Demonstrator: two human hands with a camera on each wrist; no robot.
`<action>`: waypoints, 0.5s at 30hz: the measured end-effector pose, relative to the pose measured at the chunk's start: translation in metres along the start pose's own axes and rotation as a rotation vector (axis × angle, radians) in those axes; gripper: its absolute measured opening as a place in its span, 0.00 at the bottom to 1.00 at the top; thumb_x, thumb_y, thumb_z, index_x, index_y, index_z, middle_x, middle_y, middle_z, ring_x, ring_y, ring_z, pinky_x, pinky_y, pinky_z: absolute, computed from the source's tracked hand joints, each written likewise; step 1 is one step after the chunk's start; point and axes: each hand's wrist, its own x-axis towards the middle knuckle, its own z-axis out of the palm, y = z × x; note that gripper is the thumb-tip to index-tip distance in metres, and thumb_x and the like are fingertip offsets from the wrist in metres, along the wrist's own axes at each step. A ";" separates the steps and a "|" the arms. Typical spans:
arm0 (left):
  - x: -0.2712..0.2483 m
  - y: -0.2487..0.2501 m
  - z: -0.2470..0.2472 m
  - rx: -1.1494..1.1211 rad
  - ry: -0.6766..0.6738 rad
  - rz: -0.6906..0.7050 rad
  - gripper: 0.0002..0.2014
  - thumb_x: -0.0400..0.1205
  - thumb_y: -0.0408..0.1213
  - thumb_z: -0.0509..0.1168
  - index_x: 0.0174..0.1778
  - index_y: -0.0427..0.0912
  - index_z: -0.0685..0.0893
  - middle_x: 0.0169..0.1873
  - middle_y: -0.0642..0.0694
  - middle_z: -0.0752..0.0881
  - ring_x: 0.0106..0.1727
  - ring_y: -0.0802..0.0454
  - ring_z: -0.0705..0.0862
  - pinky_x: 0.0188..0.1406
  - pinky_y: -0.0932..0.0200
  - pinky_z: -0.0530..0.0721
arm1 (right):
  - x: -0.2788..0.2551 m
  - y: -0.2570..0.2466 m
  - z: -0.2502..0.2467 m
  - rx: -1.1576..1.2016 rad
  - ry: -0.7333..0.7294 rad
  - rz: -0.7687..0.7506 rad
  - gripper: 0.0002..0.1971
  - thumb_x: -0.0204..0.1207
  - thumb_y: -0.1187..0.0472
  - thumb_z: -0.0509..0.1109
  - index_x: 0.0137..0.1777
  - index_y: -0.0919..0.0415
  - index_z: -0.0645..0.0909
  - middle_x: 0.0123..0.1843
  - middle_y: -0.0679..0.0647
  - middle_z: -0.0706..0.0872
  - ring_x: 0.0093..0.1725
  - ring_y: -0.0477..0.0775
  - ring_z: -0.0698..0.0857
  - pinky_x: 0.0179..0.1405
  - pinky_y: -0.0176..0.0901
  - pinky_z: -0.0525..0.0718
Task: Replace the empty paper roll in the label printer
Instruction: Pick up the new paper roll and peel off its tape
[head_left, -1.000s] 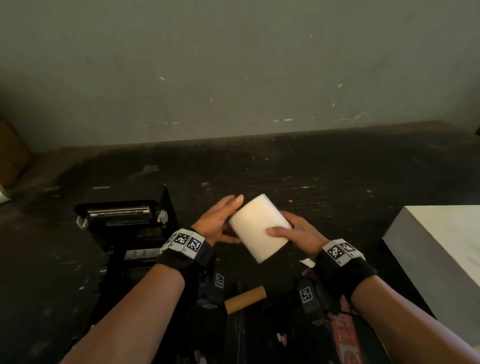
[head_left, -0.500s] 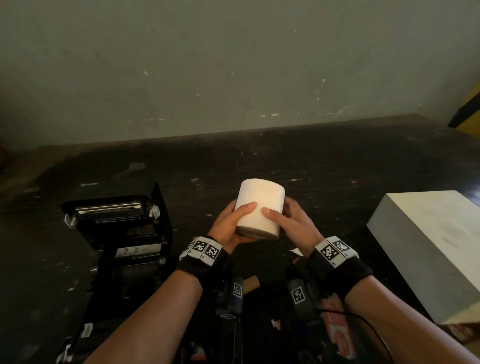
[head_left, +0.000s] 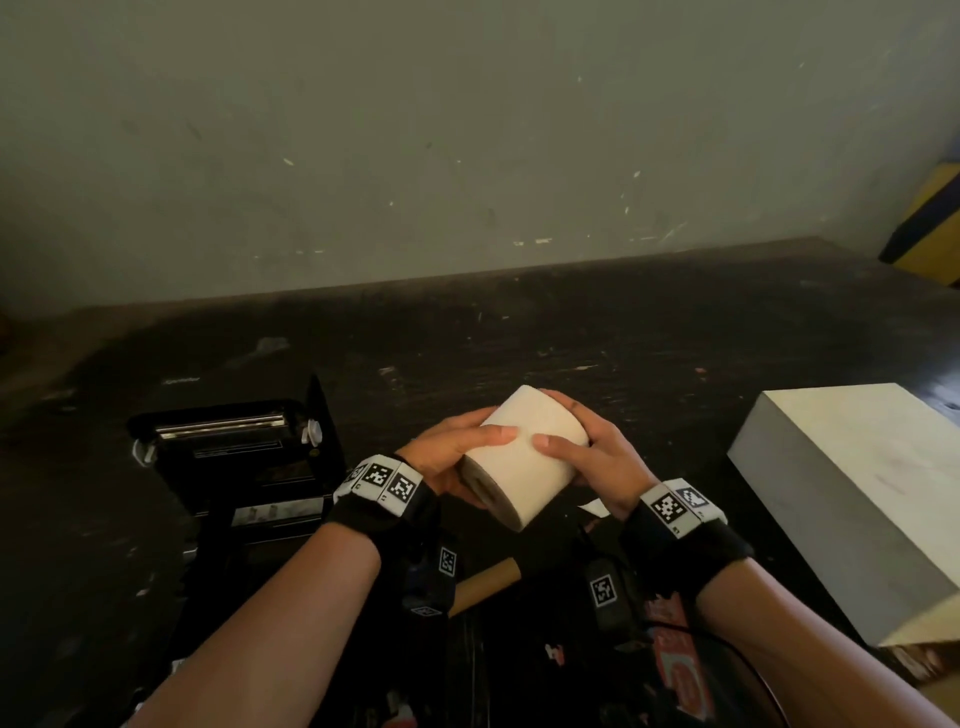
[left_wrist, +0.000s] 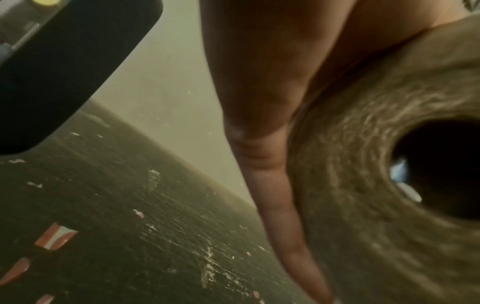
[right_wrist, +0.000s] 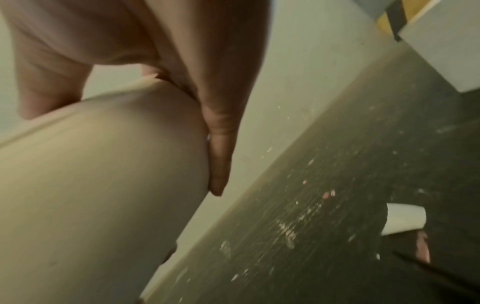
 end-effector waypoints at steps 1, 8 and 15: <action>-0.001 0.002 -0.001 -0.012 0.021 0.000 0.16 0.77 0.49 0.68 0.61 0.60 0.78 0.61 0.40 0.81 0.60 0.39 0.81 0.50 0.37 0.85 | -0.001 0.002 0.003 0.049 0.024 0.004 0.27 0.73 0.57 0.73 0.70 0.37 0.70 0.65 0.49 0.79 0.64 0.55 0.81 0.62 0.64 0.83; 0.008 -0.003 0.011 -0.309 0.308 0.115 0.24 0.68 0.49 0.77 0.57 0.47 0.80 0.61 0.41 0.83 0.61 0.42 0.82 0.61 0.38 0.82 | 0.003 0.009 0.013 0.393 0.202 0.055 0.27 0.73 0.59 0.73 0.72 0.47 0.70 0.66 0.54 0.79 0.63 0.58 0.82 0.55 0.60 0.87; 0.017 -0.010 0.020 -0.131 0.376 0.221 0.50 0.65 0.49 0.80 0.78 0.68 0.57 0.70 0.47 0.71 0.68 0.41 0.75 0.64 0.35 0.79 | 0.008 0.021 0.023 0.324 0.282 0.048 0.33 0.73 0.57 0.74 0.75 0.43 0.66 0.69 0.53 0.76 0.64 0.58 0.80 0.55 0.62 0.87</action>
